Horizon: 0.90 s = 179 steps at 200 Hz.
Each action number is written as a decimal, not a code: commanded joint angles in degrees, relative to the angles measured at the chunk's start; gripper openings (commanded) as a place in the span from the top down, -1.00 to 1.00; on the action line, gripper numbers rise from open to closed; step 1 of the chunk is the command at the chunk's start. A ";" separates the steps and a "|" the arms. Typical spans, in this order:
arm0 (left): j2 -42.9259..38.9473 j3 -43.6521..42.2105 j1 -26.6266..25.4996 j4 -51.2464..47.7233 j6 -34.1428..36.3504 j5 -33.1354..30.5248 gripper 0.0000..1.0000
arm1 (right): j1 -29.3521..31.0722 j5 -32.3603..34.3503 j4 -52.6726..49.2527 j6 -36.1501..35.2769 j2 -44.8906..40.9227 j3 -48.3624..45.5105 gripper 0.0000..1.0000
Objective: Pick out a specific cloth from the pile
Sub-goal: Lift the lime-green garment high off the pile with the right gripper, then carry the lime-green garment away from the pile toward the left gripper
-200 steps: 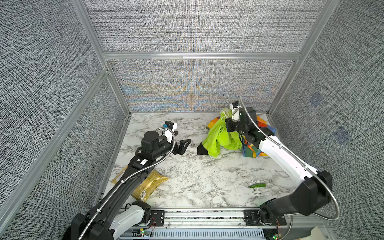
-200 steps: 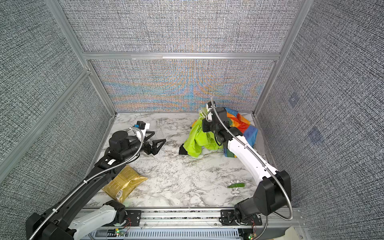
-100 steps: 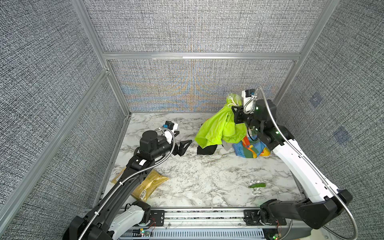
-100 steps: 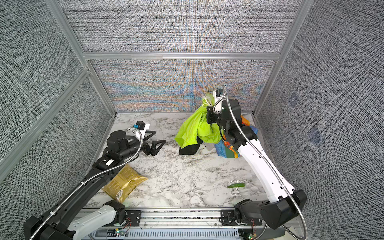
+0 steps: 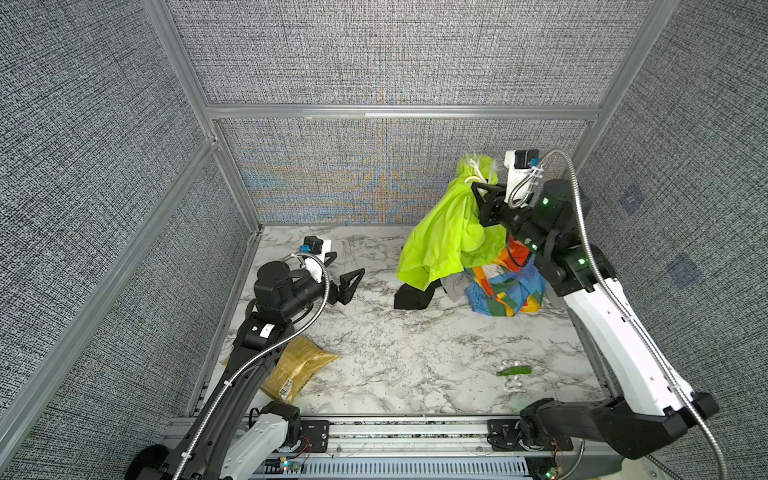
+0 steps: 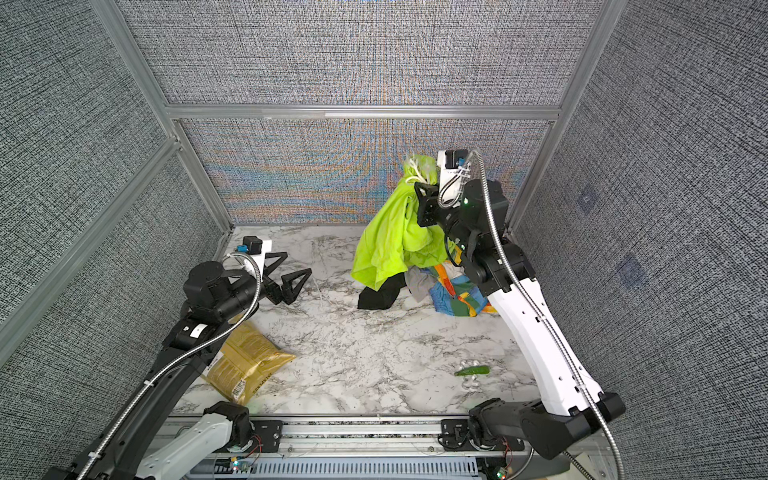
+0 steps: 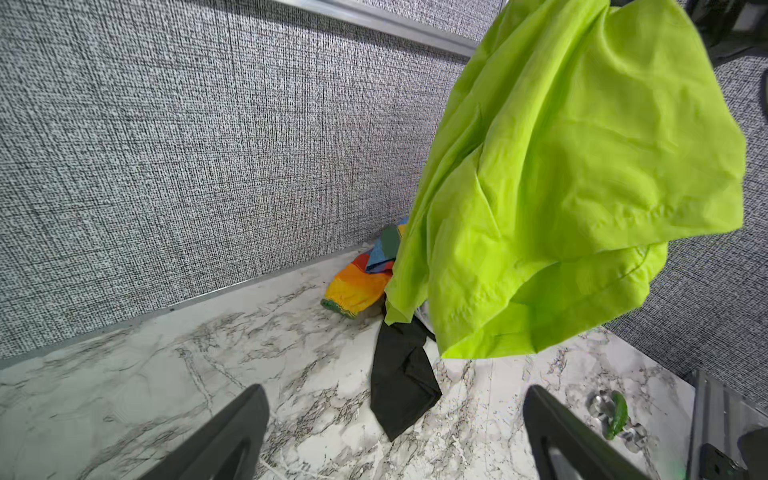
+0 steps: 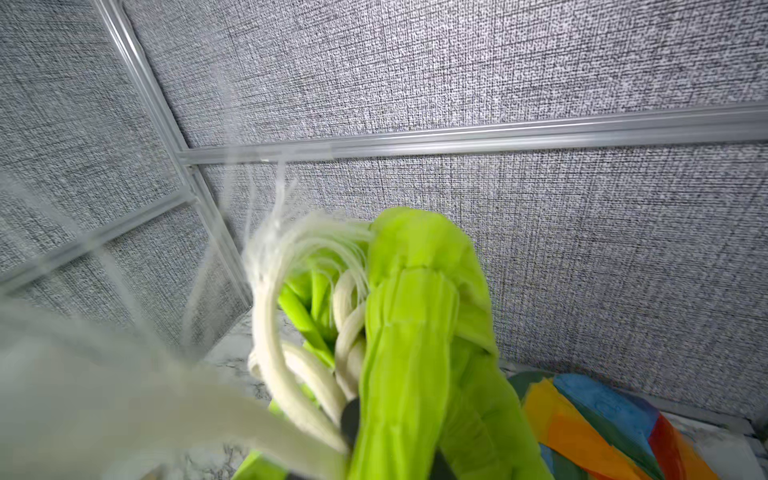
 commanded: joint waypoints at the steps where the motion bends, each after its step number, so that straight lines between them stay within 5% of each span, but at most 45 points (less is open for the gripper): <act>1: -1.67 0.42 0.94 -3.60 0.50 -3.32 -0.97 | 0.15 -4.41 6.18 2.39 2.18 1.69 0.97; 78: -6.15 -2.91 6.49 -7.95 1.28 -10.88 -0.97 | 6.92 -8.37 9.70 3.85 17.89 12.41 0.97; 179: -9.47 -7.52 6.59 -3.58 0.88 -13.68 -0.97 | 13.83 -12.06 12.87 5.99 38.93 23.04 1.00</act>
